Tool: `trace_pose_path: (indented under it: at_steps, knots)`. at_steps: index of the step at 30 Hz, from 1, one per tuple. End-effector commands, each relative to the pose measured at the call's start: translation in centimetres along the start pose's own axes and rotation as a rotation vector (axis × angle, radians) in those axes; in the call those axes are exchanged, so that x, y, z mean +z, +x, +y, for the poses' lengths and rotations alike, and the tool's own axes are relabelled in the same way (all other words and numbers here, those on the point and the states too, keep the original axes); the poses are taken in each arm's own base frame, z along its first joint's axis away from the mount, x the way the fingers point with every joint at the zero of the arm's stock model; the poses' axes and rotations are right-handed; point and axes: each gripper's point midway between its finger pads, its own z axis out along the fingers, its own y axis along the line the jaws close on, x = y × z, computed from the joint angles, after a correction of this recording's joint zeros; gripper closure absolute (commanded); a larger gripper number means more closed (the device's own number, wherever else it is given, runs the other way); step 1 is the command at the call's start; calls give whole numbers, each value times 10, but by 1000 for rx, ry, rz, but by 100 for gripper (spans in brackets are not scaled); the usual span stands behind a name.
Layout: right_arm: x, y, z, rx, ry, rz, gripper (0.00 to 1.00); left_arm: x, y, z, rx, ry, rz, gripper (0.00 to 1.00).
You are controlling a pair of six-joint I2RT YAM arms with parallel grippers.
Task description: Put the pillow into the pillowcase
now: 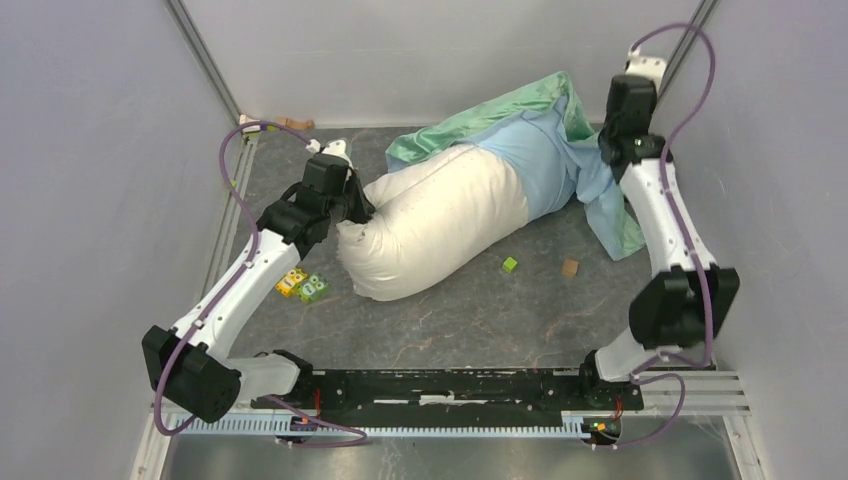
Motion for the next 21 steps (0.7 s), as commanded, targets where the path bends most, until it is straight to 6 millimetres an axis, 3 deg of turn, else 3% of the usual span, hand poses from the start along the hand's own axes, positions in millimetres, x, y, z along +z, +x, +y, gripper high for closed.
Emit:
trace_pose_path:
  at_steps: [1,3,5,7,10,12,16,18,21]
  knots:
    - [42,-45,8,-4,1,40,61,10,26,23,76,-88,112,98]
    - [33,-60,20,-13,-35,31,41,11,24,23,73,-92,109,98]
    - [9,-70,27,-23,-63,-36,26,13,21,23,65,-95,100,98]
    - [-15,-73,28,-14,-96,-89,18,14,20,24,61,-99,99,98]
    - [-46,-65,28,-8,-148,-108,17,16,21,26,59,-106,102,98]
    - [-66,-52,34,-19,-190,-117,16,17,20,28,61,-112,103,98]
    - [-102,-6,69,-14,-378,-132,20,18,20,31,54,-118,100,98]
    - [-107,29,90,-29,-461,-110,20,20,20,32,53,-121,101,98]
    - [-112,63,119,-30,-574,-92,22,21,19,33,52,-123,101,98]
